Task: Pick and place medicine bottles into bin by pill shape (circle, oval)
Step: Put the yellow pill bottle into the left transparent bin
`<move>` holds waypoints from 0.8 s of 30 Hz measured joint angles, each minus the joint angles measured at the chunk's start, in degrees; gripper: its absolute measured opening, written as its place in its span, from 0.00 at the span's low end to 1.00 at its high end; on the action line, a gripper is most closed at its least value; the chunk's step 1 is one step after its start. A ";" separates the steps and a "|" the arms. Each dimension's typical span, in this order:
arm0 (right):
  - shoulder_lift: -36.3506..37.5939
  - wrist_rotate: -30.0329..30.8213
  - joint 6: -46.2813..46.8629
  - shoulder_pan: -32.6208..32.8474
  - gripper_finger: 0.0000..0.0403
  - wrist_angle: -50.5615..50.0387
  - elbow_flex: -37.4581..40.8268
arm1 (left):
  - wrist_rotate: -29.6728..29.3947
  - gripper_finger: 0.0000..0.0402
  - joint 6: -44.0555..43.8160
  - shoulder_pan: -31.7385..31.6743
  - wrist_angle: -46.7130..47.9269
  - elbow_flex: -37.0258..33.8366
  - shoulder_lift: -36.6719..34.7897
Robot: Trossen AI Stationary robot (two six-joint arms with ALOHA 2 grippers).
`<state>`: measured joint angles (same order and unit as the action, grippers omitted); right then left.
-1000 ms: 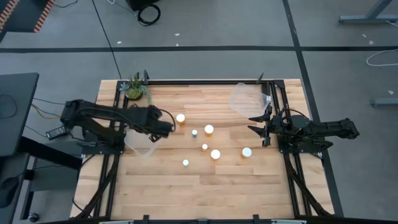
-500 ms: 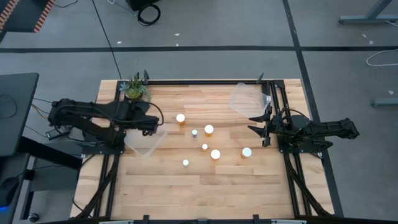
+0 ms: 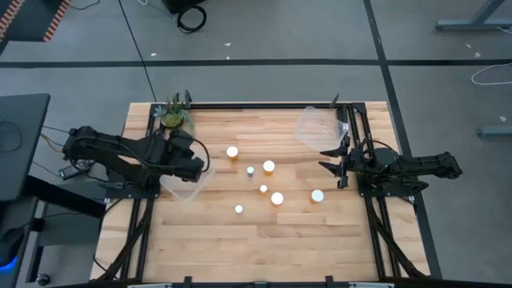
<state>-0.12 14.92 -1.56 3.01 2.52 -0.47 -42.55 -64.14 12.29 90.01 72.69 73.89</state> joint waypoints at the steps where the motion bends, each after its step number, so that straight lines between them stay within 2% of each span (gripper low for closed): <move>1: -0.02 0.00 0.00 0.02 0.44 0.00 0.00 | -0.83 0.31 -0.22 0.18 -0.01 0.00 0.00; 5: 0.00 0.00 0.00 0.00 0.44 0.00 0.00 | -2.47 0.30 -1.62 0.25 -0.38 -0.57 -0.04; 8: 0.00 0.00 0.00 0.02 0.44 0.00 0.00 | -2.28 0.29 -1.71 0.22 -3.48 -5.46 -0.15; 15: -0.02 0.00 0.00 0.02 0.44 0.00 0.02 | 5.71 0.31 -2.37 -0.30 -10.72 -18.05 -0.47; 24: 0.00 0.00 0.00 0.02 0.44 0.00 0.02 | 12.08 0.29 1.47 -3.27 -21.80 -24.37 -0.85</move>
<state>-0.12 14.92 -1.56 3.02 2.52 -0.45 -30.46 -62.66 9.02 68.21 48.31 73.03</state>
